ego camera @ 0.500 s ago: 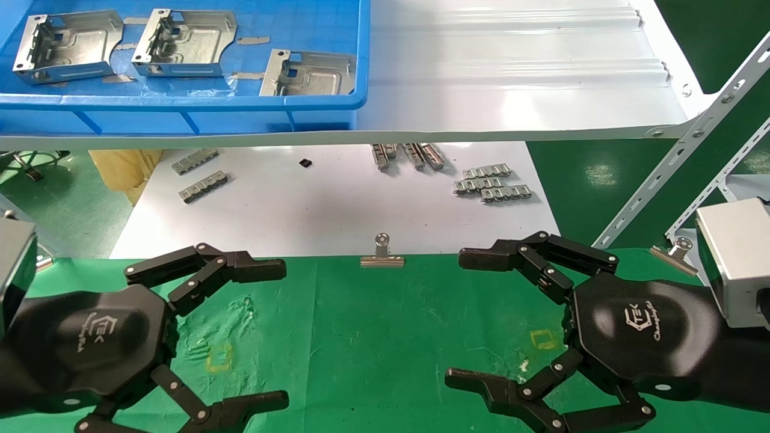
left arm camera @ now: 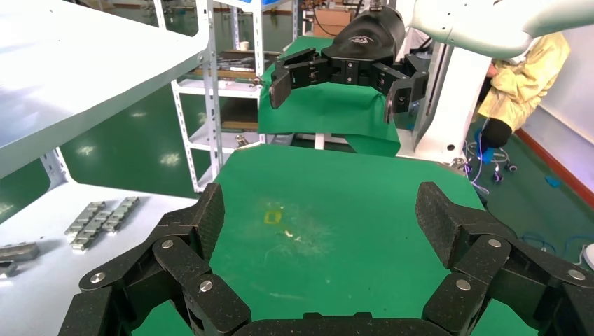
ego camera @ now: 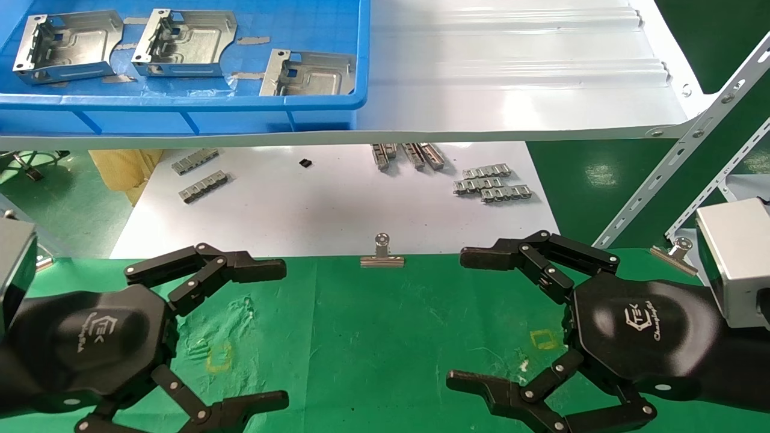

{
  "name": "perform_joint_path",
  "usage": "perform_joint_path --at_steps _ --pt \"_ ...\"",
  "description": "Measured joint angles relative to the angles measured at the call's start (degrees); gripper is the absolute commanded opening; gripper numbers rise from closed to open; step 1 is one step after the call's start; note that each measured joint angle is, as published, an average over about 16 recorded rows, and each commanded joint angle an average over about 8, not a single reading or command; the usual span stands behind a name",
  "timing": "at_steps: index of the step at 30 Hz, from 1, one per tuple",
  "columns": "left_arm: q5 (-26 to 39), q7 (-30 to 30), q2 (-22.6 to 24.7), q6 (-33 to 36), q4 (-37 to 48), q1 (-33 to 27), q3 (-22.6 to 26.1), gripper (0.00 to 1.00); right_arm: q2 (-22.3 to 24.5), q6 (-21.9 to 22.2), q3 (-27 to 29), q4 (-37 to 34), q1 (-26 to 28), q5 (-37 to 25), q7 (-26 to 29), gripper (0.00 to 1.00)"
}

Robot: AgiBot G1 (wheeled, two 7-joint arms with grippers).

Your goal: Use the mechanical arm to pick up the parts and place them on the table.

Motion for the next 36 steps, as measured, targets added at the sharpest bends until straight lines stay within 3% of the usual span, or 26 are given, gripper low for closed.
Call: perform_joint_path --at_steps 36 --pt "0.0 0.0 0.0 0.0 0.0 0.0 0.0 1.00 0.0 0.0 0.0 0.0 0.0 0.0 0.0 1.00"
